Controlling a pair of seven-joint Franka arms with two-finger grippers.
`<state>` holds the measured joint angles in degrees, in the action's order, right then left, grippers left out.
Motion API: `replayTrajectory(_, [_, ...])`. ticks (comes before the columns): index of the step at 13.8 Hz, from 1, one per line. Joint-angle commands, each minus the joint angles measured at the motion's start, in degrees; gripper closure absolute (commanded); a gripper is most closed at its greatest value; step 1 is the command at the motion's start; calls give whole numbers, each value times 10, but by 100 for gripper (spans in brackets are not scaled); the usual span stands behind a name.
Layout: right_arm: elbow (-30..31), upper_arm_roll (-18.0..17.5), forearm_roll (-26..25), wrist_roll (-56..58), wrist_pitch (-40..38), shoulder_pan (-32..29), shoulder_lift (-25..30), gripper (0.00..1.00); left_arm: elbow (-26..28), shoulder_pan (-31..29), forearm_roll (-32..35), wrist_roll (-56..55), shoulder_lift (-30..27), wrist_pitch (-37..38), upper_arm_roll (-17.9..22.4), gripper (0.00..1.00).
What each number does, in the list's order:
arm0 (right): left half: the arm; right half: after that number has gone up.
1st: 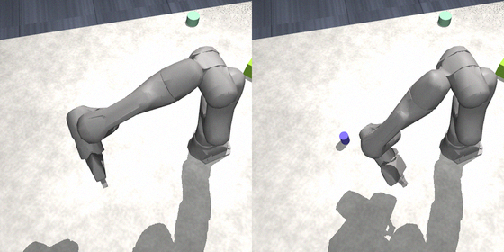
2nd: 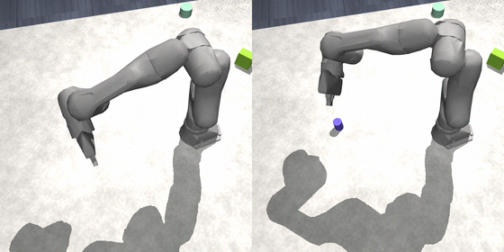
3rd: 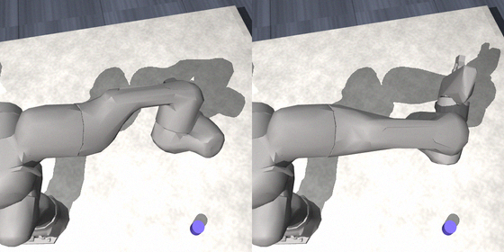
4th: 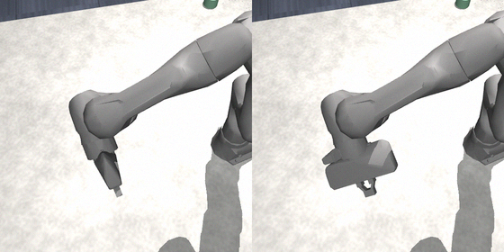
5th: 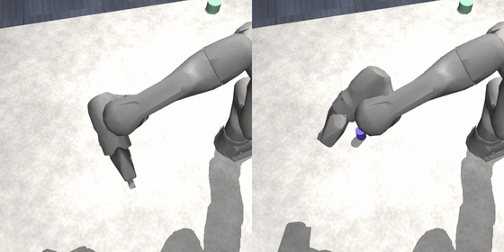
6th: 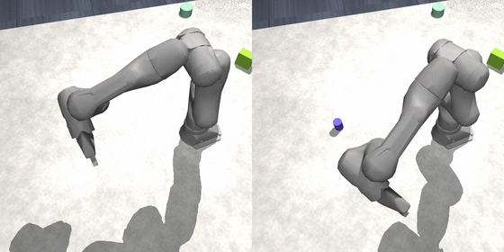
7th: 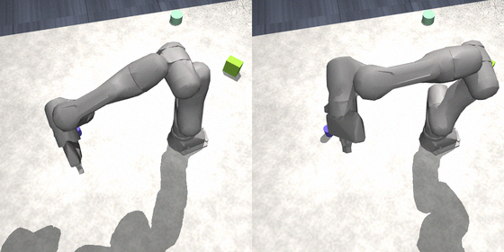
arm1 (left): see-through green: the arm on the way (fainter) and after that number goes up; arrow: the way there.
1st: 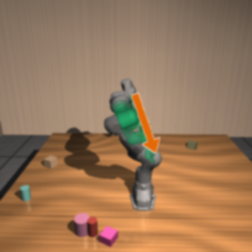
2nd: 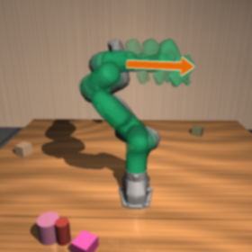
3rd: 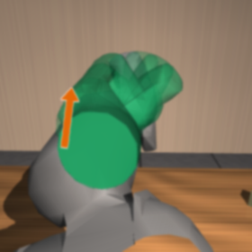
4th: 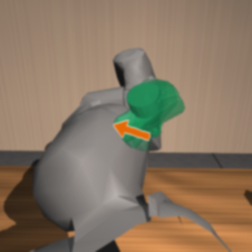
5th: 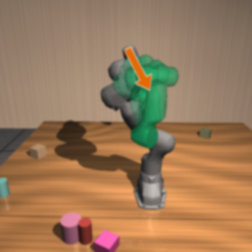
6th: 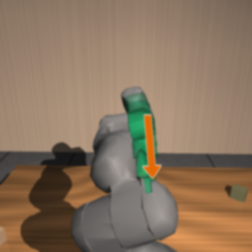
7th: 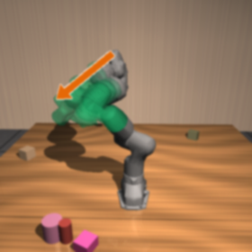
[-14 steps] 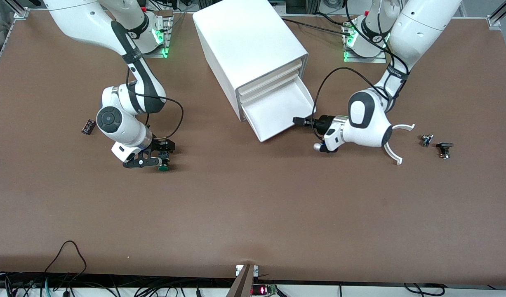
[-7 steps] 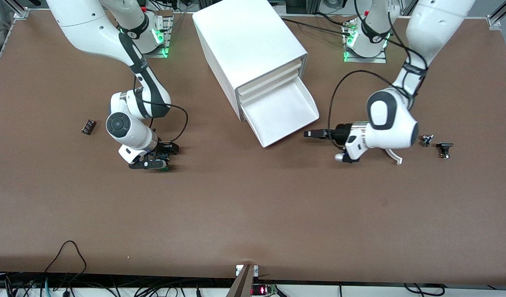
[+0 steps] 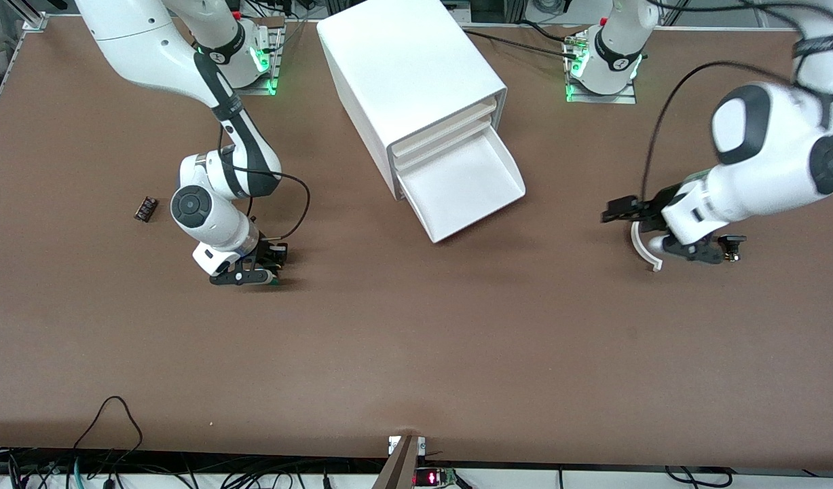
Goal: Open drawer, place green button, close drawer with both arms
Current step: 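Grasp the green button with the right gripper while the left gripper withdraws, then carry the green button with the right gripper into the open drawer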
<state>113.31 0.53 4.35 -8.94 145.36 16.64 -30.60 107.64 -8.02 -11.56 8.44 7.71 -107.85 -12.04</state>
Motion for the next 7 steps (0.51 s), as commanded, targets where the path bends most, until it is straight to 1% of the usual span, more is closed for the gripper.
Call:
replayTrajectory(1, [-26,-4,0,18,-2,-1,11,75,-54,2,112,-23,-43,86,0,0])
replayTrajectory(2, [-32,-4,-1,48,-2,-1,20,75,-74,2,146,-23,-48,107,0,0])
replayTrajectory(3, [-41,-11,-1,94,-2,-1,31,75,-90,4,184,-20,-51,113,-1,0])
replayTrajectory(4, [-58,-18,-1,149,-3,-1,40,75,-98,5,206,-13,-50,113,0,0])
replayTrajectory(5, [-82,-35,-1,204,-8,0,41,75,-99,4,204,-13,-50,109,10,0])
replayTrajectory(6, [-103,-52,0,231,-17,3,41,75,-98,4,202,-13,-49,109,18,0])
replayTrajectory(7, [-130,-59,0,236,-33,13,39,75,-96,4,202,-12,-49,112,20,0])
